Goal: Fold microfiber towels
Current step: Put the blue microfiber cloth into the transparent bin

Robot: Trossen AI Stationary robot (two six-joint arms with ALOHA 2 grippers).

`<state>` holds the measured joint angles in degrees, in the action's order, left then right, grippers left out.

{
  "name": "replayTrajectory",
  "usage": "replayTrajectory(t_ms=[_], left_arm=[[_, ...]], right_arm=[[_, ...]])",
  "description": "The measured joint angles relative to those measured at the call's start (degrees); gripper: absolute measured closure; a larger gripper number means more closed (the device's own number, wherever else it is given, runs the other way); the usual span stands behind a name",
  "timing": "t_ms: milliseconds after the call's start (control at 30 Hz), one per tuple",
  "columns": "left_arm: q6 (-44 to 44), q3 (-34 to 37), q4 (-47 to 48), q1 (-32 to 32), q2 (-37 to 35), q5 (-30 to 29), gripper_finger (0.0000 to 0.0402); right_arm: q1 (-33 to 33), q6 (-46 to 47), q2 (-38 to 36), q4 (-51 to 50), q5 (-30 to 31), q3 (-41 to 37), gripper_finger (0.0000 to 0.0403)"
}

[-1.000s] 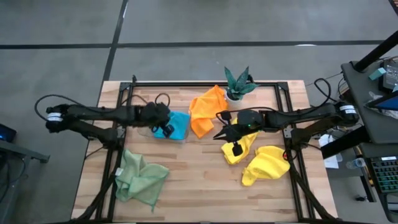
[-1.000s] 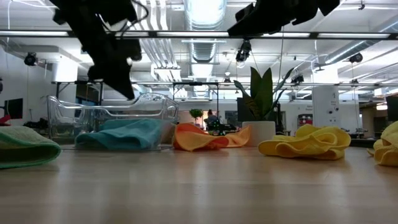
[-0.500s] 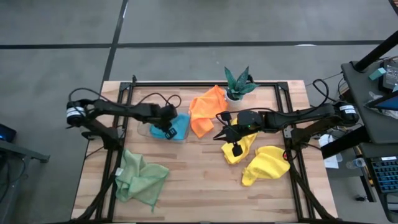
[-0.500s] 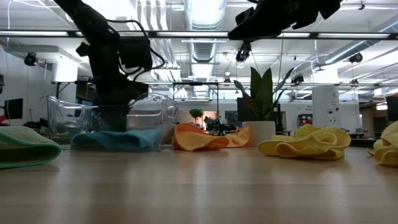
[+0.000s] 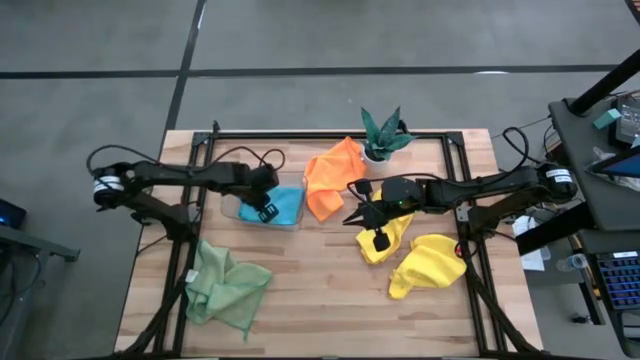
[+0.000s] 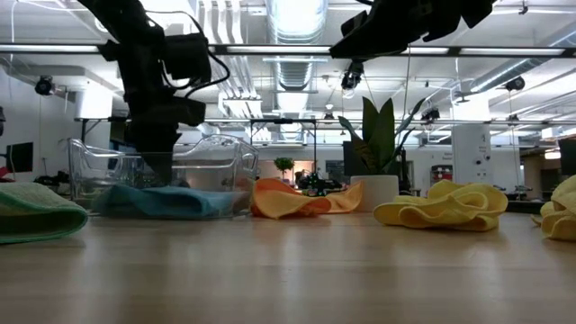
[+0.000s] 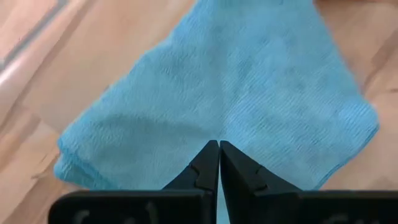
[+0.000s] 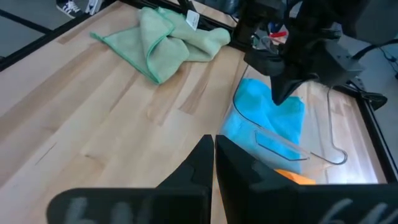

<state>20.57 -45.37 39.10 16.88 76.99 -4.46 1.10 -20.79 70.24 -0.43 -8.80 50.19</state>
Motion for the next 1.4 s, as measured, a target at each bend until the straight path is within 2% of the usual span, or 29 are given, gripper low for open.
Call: replayTrajectory(t_ms=[233,533,867,1167,1400], left_arm=[[-2.08,0.88,4.68,-0.02,1.4,0.07,0.0401],[-3.48,0.88,6.28,0.0,3.54,0.09,0.0401],[-4.43,0.89,16.77,-0.05,3.86,-1.67,0.0402],[-11.1,1.14,11.34,-0.07,4.65,2.64,0.0401],[-10.54,2.93,11.34,-0.07,4.76,0.08,0.0401]], right_arm=[[0.0,1.95,0.0,-0.12,0.0,-0.28,0.0394],[0.0,2.92,0.02,-0.17,0.0,-0.64,0.0394],[0.0,3.58,0.02,-1.43,0.02,-0.66,0.0394],[0.0,4.36,0.04,-1.98,1.9,-0.66,0.0394],[0.0,4.5,0.04,-2.47,3.23,-0.74,0.0394]])
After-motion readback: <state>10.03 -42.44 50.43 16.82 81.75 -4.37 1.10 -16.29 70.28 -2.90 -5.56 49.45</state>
